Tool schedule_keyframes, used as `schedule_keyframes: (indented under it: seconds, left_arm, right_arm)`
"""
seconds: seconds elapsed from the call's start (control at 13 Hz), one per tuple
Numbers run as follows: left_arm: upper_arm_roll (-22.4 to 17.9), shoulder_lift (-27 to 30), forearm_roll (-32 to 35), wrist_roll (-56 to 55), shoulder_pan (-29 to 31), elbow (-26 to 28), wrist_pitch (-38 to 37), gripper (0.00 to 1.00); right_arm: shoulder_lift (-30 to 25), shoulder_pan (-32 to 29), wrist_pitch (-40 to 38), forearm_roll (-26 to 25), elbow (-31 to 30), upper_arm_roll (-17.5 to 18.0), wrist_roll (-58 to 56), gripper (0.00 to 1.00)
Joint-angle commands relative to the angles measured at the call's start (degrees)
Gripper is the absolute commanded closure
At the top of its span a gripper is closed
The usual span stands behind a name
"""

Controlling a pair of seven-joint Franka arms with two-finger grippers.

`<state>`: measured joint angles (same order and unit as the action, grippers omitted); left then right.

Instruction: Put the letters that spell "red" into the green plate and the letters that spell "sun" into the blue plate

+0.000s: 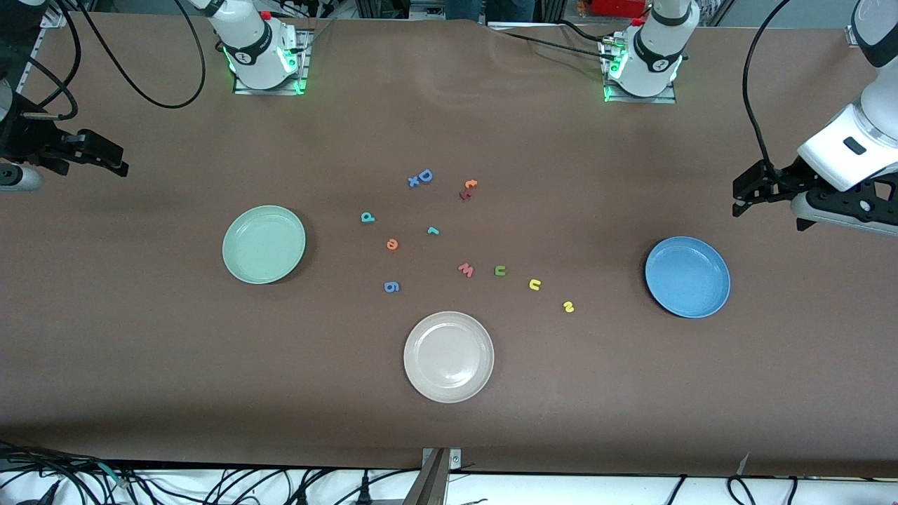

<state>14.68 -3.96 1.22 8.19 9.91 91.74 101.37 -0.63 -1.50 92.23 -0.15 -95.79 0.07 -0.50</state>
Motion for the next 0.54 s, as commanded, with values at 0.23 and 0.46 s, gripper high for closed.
schedule_keyframes:
  seconds: [0.23,0.46]
  left_arm:
    - [-0.35,0.88,1.5,-0.63,-0.33,0.72,0.58,0.0]
    - [-0.35,-0.08,1.5,-0.63,-0.24,1.16,0.58,0.0]
  right_arm:
    - [0.54,0.18,-1.69,0.77,1.05,-0.33,-0.91,0.0]
    - [1.76,0.53,-4.95,0.94,0.87,-0.07,-0.82,0.0]
